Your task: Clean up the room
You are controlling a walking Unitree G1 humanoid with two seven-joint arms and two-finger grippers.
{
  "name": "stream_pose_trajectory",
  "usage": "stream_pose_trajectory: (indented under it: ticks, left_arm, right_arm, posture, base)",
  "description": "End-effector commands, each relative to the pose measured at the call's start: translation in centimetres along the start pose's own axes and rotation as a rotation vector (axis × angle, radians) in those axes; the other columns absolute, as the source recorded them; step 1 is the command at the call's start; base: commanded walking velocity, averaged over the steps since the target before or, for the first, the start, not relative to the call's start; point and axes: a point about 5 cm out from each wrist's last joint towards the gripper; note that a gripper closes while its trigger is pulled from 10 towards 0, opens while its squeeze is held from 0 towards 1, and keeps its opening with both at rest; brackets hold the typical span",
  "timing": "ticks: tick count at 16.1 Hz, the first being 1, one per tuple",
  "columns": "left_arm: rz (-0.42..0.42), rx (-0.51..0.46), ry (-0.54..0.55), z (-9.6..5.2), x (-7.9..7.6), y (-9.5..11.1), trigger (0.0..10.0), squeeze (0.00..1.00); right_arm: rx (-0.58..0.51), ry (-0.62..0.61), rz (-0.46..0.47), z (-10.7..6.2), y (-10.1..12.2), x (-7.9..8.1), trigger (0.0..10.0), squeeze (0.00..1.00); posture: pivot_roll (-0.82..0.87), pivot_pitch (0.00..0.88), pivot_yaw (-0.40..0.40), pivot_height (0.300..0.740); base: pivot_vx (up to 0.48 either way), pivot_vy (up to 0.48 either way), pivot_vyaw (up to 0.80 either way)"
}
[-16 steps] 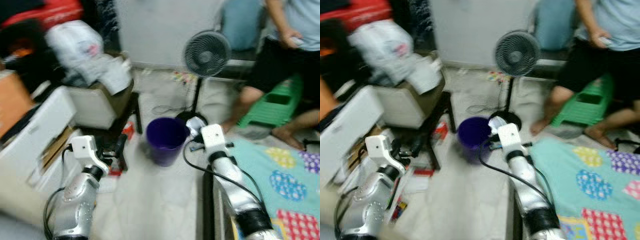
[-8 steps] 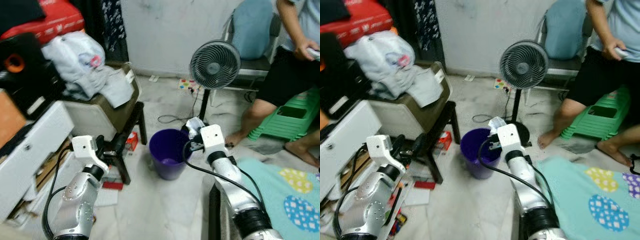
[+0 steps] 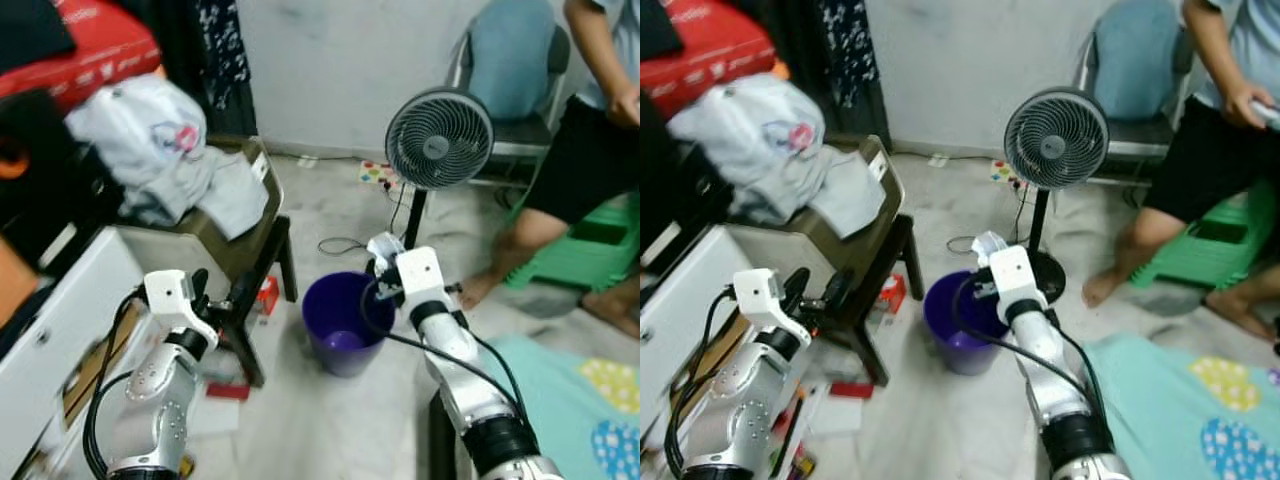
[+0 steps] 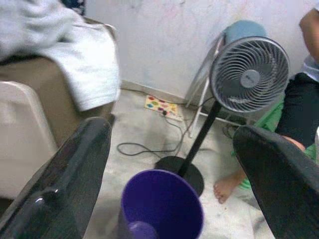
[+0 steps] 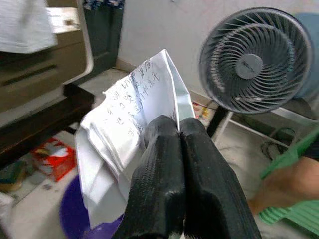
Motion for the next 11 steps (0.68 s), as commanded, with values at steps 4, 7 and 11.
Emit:
stream_pose_trajectory:
  ticks: [4, 7, 11]
  left_arm:
    - [-0.002, 0.006, -0.013, 0.31, -0.58, -0.09, 10.0, 0.00]
    - [0.007, -0.001, -0.003, 0.42, -0.58, 0.15, 10.0, 0.00]
    - [0.013, -0.022, 0.052, 0.57, -0.20, 0.62, 10.0, 0.00]
  right_arm:
    - [-0.015, -0.010, -0.004, 0.18, 0.42, -0.51, 10.0, 0.00]
    - [-0.023, -0.010, -0.005, 0.40, 0.75, -0.66, 10.0, 0.00]
    - [-0.037, 0.003, -0.019, 0.45, 1.11, -0.36, 10.0, 0.00]
  posture:
    - [-0.18, 0.000, 0.037, 0.740]
    - [-0.18, 0.000, 0.041, 0.740]
    - [-0.18, 0.000, 0.043, 0.740]
  base:
    - [0.386, 0.285, 0.00]
    - [0.367, 0.301, 0.00]
    - [0.144, 0.146, 0.00]
Point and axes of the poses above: a point about 5 cm out from each wrist's last joint towards the gripper, its own z axis pointing out of the wrist towards the gripper, its own y axis along the axis of the wrist's last joint, x = y × z, and after that the axes turned 6 degrees about -z, right-handed
